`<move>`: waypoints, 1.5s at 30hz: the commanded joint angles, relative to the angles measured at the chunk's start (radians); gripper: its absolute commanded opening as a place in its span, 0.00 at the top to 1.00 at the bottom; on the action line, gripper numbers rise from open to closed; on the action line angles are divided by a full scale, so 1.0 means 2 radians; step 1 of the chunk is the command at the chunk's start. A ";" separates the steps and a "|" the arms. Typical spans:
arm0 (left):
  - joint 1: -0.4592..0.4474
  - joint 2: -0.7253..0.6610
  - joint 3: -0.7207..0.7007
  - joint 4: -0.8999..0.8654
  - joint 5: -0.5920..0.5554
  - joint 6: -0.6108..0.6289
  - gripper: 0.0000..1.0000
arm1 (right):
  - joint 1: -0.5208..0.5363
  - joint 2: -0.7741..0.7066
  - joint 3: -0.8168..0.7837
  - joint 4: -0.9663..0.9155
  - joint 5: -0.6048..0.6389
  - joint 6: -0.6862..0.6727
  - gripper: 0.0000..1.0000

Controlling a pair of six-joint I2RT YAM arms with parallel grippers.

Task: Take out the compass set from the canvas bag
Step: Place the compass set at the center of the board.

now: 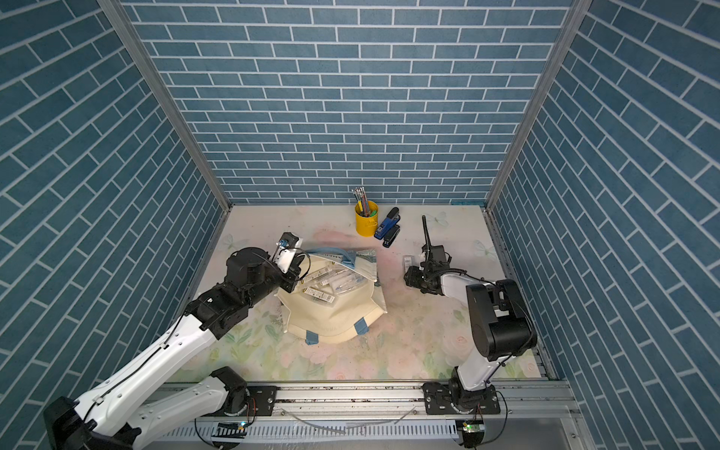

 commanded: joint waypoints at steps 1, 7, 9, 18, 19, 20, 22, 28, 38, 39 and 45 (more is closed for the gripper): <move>0.000 -0.001 0.004 0.028 0.008 0.001 1.00 | -0.001 0.010 0.030 -0.046 0.026 -0.020 0.42; 0.000 -0.002 0.004 0.029 0.010 0.000 1.00 | 0.007 0.015 0.051 -0.080 0.051 -0.032 0.39; 0.000 -0.002 0.004 0.028 0.010 0.000 1.00 | 0.012 0.017 0.056 -0.080 0.054 -0.033 0.39; 0.000 -0.004 0.001 0.024 0.012 0.001 1.00 | 0.024 0.030 0.074 -0.085 0.058 -0.035 0.39; 0.000 -0.004 0.001 0.025 0.012 0.001 1.00 | 0.024 0.031 0.076 -0.086 0.060 -0.036 0.39; 0.000 -0.004 0.001 0.025 0.012 0.001 1.00 | 0.025 0.032 0.077 -0.086 0.062 -0.037 0.39; 0.000 -0.003 0.002 0.025 0.013 0.001 1.00 | 0.025 0.035 0.080 -0.089 0.064 -0.040 0.39; 0.000 -0.003 0.002 0.023 0.014 0.002 1.00 | 0.025 0.032 0.092 -0.102 0.066 -0.053 0.41; 0.000 -0.002 0.010 0.015 0.025 0.003 1.00 | 0.058 -0.186 0.084 -0.184 0.062 -0.157 0.53; 0.000 -0.002 0.011 0.014 0.025 0.003 1.00 | 0.070 -0.211 0.083 -0.190 0.058 -0.173 0.54; 0.000 -0.004 0.015 0.012 0.028 0.002 1.00 | 0.188 -0.345 0.060 -0.151 -0.004 -0.229 0.60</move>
